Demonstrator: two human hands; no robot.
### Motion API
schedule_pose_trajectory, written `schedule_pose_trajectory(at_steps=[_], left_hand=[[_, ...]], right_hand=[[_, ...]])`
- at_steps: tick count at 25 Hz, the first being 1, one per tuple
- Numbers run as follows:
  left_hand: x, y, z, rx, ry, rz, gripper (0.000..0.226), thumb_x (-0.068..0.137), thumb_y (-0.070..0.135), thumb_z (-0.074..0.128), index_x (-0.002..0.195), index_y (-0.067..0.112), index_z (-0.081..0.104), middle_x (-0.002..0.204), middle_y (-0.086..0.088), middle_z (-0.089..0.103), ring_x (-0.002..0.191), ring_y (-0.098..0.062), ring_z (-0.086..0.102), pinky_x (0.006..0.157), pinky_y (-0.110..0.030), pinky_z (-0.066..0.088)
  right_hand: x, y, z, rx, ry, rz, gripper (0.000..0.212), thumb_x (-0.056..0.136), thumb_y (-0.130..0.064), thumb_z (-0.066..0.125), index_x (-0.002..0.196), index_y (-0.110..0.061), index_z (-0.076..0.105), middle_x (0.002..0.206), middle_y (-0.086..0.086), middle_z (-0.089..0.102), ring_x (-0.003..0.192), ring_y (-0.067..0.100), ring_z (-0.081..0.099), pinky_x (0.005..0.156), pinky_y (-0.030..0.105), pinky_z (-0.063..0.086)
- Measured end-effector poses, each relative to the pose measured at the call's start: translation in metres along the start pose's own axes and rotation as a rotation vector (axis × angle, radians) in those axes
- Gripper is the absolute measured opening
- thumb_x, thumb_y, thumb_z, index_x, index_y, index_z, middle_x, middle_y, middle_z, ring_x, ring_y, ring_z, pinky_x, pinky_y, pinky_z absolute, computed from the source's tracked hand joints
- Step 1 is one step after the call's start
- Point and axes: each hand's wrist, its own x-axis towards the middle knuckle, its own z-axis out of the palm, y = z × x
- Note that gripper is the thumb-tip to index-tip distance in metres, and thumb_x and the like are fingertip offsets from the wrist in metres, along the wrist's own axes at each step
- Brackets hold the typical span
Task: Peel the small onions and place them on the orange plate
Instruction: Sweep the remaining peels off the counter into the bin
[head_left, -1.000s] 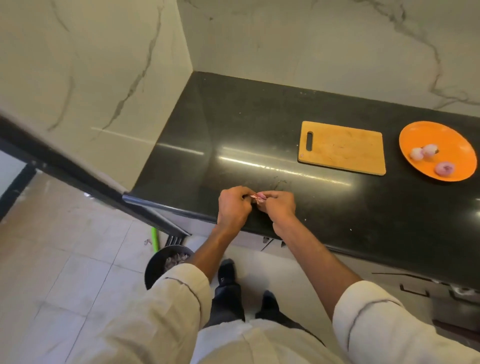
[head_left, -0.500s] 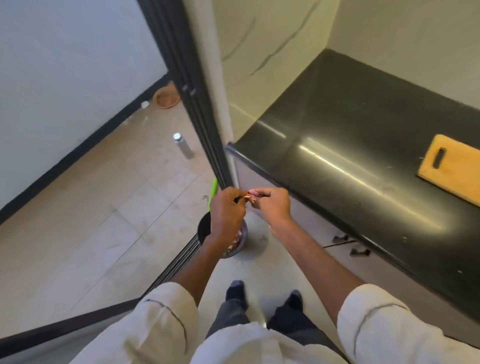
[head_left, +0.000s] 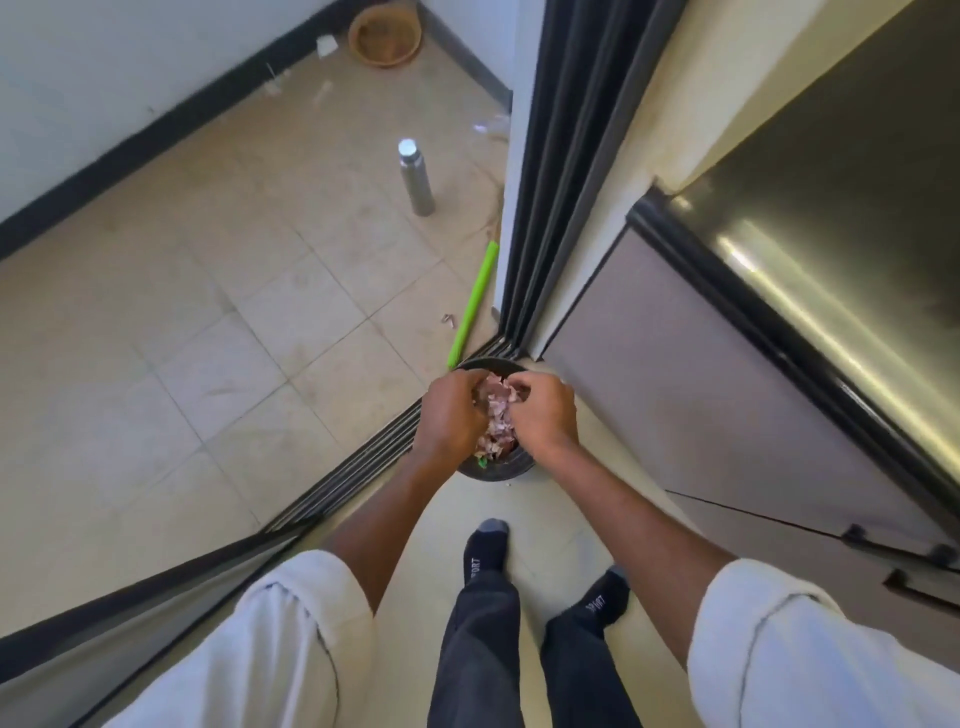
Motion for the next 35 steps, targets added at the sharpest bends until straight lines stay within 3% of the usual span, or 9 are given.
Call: schedule_pose_trajectory(at_steps=[4, 11, 15, 18, 22, 26, 28, 31, 35], left_hand=[[0.008, -0.027, 0.002, 0.098, -0.118, -0.004, 0.043, 0.094, 0.002, 0.068, 0.136, 0.011, 0.072, 0.136, -0.010, 0.070, 0.123, -0.031, 0.065, 0.106, -0.042, 0.054], [-0.036, 0.030, -0.025, -0.057, 0.055, 0.032, 0.024, 0.099, 0.004, 0.064, 0.116, 0.013, 0.080, 0.118, -0.003, 0.078, 0.109, -0.023, 0.070, 0.098, -0.036, 0.055], [-0.053, 0.113, -0.039, -0.193, 0.096, 0.259, 0.021, 0.105, 0.011, 0.062, 0.118, 0.017, 0.078, 0.112, 0.005, 0.077, 0.100, -0.007, 0.066, 0.089, -0.020, 0.051], [-0.066, 0.187, -0.032, -0.196, 0.025, 0.471, 0.019, 0.106, 0.015, 0.062, 0.118, 0.016, 0.078, 0.109, 0.004, 0.076, 0.095, -0.009, 0.067, 0.085, -0.022, 0.053], [-0.077, 0.264, -0.008, -0.136, -0.027, 0.674, 0.018, 0.106, 0.015, 0.062, 0.118, 0.011, 0.076, 0.115, -0.001, 0.075, 0.101, -0.014, 0.068, 0.090, -0.032, 0.056], [-0.090, 0.338, 0.048, -0.019, -0.132, 0.824, 0.022, 0.104, 0.027, 0.068, 0.092, 0.009, 0.072, 0.127, -0.004, 0.070, 0.114, -0.020, 0.065, 0.094, -0.032, 0.050], [-0.096, 0.368, 0.084, 0.054, -0.226, 0.826, 0.029, 0.103, 0.035, 0.069, 0.116, 0.010, 0.074, 0.150, -0.006, 0.059, 0.139, -0.022, 0.055, 0.111, -0.032, 0.044], [-0.115, 0.397, 0.147, 0.344, -0.367, 0.872, 0.070, 0.106, 0.050, 0.059, 0.163, 0.016, 0.038, 0.177, -0.006, 0.022, 0.164, -0.024, 0.018, 0.132, -0.047, 0.025], [-0.137, 0.392, 0.199, 0.607, -0.347, 0.930, 0.080, 0.110, 0.064, 0.028, 0.171, 0.024, -0.005, 0.177, 0.001, -0.021, 0.164, -0.022, -0.019, 0.130, -0.049, -0.009]], right_hand=[[0.009, 0.014, 0.011, -0.050, -0.004, 0.054, 0.036, 0.094, -0.004, 0.065, 0.125, -0.018, 0.078, 0.129, 0.008, 0.074, 0.123, 0.030, 0.067, 0.109, 0.036, 0.052], [-0.035, -0.014, -0.057, 0.187, 0.196, -0.003, 0.013, 0.096, -0.011, 0.073, 0.099, -0.019, 0.083, 0.096, -0.005, 0.080, 0.091, 0.013, 0.072, 0.086, 0.025, 0.055], [-0.078, -0.016, -0.132, 0.388, 0.396, -0.058, 0.019, 0.099, -0.006, 0.066, 0.105, -0.015, 0.082, 0.099, -0.005, 0.079, 0.093, 0.007, 0.073, 0.085, 0.013, 0.054], [-0.100, -0.004, -0.198, 0.470, 0.569, -0.087, 0.026, 0.102, 0.002, 0.057, 0.108, -0.010, 0.080, 0.097, -0.001, 0.078, 0.091, 0.005, 0.073, 0.079, 0.004, 0.049], [-0.128, 0.030, -0.272, 0.539, 0.773, -0.067, 0.031, 0.103, 0.003, 0.052, 0.107, -0.011, 0.080, 0.097, -0.003, 0.078, 0.092, 0.004, 0.072, 0.082, 0.008, 0.051], [-0.154, 0.105, -0.335, 0.590, 0.987, 0.029, 0.026, 0.104, -0.006, 0.055, 0.111, -0.017, 0.078, 0.105, -0.006, 0.077, 0.098, 0.006, 0.070, 0.087, 0.018, 0.053], [-0.163, 0.152, -0.350, 0.519, 1.050, 0.098, 0.024, 0.106, -0.012, 0.056, 0.119, -0.016, 0.076, 0.116, -0.002, 0.076, 0.107, 0.015, 0.069, 0.094, 0.025, 0.051], [-0.186, 0.234, -0.365, 0.379, 1.095, 0.236, 0.037, 0.109, -0.025, 0.052, 0.143, -0.013, 0.059, 0.147, 0.008, 0.061, 0.137, 0.026, 0.055, 0.113, 0.043, 0.046], [-0.218, 0.328, -0.371, 0.170, 1.027, 0.605, 0.069, 0.111, -0.047, 0.034, 0.166, -0.007, 0.020, 0.174, 0.015, 0.017, 0.162, 0.032, 0.014, 0.128, 0.056, 0.024]])
